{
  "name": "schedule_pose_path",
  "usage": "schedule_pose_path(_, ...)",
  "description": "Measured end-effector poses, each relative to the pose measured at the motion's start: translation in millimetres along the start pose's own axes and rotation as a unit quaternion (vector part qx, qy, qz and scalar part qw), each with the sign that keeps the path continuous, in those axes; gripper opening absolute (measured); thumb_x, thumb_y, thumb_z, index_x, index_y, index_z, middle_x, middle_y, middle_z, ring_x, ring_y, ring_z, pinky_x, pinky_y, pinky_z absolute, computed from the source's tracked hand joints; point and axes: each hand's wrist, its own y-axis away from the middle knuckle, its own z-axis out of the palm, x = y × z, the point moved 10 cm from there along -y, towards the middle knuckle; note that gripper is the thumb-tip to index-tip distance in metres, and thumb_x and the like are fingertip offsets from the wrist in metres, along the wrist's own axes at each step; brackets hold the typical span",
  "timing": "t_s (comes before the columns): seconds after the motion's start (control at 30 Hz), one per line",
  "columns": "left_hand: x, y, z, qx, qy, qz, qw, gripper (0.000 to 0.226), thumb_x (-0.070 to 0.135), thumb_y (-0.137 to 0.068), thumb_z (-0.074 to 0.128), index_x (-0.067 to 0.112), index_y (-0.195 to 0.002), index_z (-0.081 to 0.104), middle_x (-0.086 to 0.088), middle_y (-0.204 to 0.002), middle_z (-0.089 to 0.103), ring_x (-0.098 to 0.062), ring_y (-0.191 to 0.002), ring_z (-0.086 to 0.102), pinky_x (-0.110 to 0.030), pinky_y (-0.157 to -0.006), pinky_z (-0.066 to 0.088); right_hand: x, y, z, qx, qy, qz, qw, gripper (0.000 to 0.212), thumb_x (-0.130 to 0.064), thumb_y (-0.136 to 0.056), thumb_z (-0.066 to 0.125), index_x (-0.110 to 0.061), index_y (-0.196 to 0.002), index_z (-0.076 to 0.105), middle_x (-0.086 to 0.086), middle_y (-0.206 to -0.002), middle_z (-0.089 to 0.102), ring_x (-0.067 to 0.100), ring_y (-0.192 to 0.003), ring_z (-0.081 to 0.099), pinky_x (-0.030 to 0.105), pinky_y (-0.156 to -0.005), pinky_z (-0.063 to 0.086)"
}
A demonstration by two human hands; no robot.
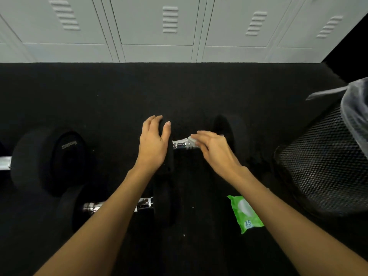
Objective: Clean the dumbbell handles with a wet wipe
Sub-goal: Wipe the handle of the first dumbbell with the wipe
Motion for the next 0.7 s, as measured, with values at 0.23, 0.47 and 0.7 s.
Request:
schedule_pose_path(0.23, -2.6, -5.0, -1.9, 0.004, 0.04, -0.01, 0.999, 0.041, 0.037, -0.099, 0.044, 0.018, -0.134, 0.05, 0.002, -0.14, 0.041, -0.006, -0.125, 0.039, -0.015, -0.095, 0.025, 6.9, -41.4, 10.4, -0.076, -0.027, 0.041, 0.996, 0.023, -0.015, -0.096, 0.05, -0.016, -0.109, 0.069, 0.004, -0.102, 0.066, 0.017, -0.096, 0.061, 0.03, -0.083, 0.049)
schedule_pose_path(0.47, -3.8, -5.5, -2.2, 0.011, 0.056, -0.015, 0.998, 0.038, 0.037, -0.098, 0.045, 0.02, -0.131, 0.052, 0.004, -0.138, 0.043, -0.007, -0.122, 0.042, -0.019, -0.096, 0.029, 15.4, -67.5, 35.3, -0.194, -0.033, 0.119, 0.973, 0.03, -0.012, -0.094, 0.044, -0.018, -0.11, 0.068, 0.006, -0.114, 0.062, 0.019, -0.097, 0.06, 0.035, -0.086, 0.051)
schedule_pose_path(0.7, -4.7, -8.3, -2.4, 0.012, 0.064, -0.017, 0.998, 0.037, 0.037, -0.098, 0.045, 0.019, -0.13, 0.053, 0.005, -0.136, 0.044, 0.0, -0.114, 0.041, -0.017, -0.091, 0.029, 12.4, -33.8, 14.9, -0.128, -0.115, 0.018, 0.985, 0.037, -0.016, -0.091, 0.061, -0.026, -0.127, 0.059, -0.004, -0.125, 0.062, 0.006, -0.114, 0.055, 0.012, -0.09, 0.039)
